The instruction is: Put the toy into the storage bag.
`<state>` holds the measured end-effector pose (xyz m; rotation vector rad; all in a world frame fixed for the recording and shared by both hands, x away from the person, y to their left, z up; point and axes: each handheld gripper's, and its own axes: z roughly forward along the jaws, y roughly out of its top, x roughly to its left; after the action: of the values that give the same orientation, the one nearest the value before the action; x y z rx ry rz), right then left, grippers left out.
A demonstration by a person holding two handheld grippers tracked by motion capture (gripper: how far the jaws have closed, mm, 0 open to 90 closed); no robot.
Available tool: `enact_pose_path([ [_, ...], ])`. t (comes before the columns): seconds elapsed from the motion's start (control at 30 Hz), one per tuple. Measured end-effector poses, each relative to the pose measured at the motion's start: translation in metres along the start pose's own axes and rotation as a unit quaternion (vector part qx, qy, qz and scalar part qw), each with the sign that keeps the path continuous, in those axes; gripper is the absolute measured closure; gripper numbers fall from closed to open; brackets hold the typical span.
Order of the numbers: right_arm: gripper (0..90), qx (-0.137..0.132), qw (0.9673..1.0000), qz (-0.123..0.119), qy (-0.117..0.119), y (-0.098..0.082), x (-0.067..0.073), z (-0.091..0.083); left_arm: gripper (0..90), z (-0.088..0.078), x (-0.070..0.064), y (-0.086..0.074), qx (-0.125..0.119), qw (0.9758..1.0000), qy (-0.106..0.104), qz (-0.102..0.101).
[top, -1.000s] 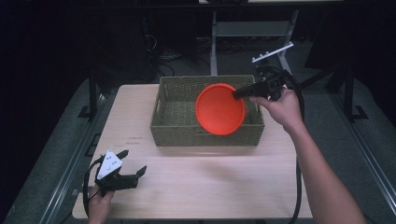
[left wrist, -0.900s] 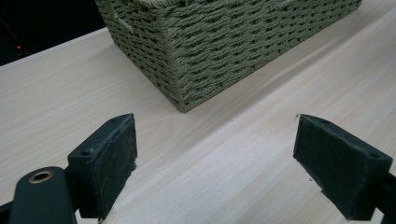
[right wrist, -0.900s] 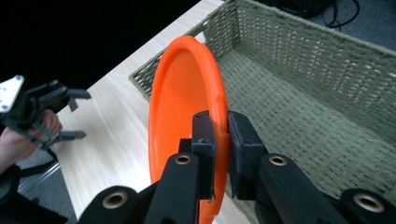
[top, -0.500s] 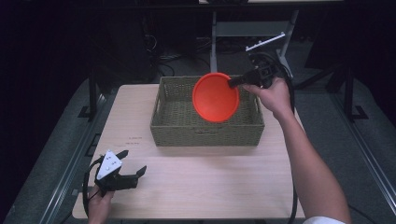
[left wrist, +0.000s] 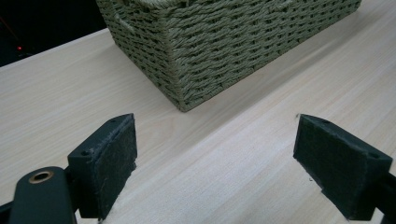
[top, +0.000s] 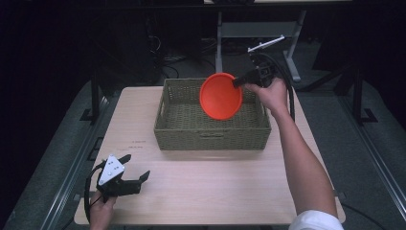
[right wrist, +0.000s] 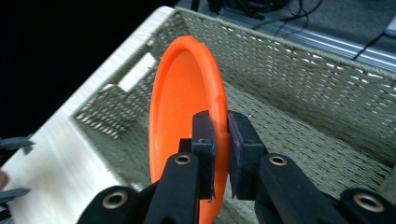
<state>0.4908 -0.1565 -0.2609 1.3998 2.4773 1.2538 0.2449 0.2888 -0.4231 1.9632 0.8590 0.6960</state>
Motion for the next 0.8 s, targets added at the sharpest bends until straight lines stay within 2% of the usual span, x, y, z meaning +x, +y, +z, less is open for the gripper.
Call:
enact_pose_path([
  [0.23, 82.1, 0.011, 0.9996, 0.022, -0.011, -0.004, -0.012, 0.026, 12.9, 0.0, -0.001, 0.001, 0.002, 1.0, -0.002, 0.002],
  [0.4, 82.1, 0.026, 0.9989, 0.033, -0.02, -0.006, -0.02, 0.042, 12.9, 0.0, -0.001, 0.0, 0.001, 1.0, -0.001, -0.004],
  [0.67, 82.0, 0.05, 0.9976, 0.041, -0.023, -0.01, -0.024, 0.066, 12.9, 0.0, -0.001, 0.0, 0.001, 1.0, -0.001, -0.001],
  [0.8, 82.1, 0.06, 0.9966, 0.053, -0.02, -0.016, -0.029, 0.074, 12.9, 0.0, -0.002, 0.0, -0.002, 1.0, -0.002, -0.005],
])
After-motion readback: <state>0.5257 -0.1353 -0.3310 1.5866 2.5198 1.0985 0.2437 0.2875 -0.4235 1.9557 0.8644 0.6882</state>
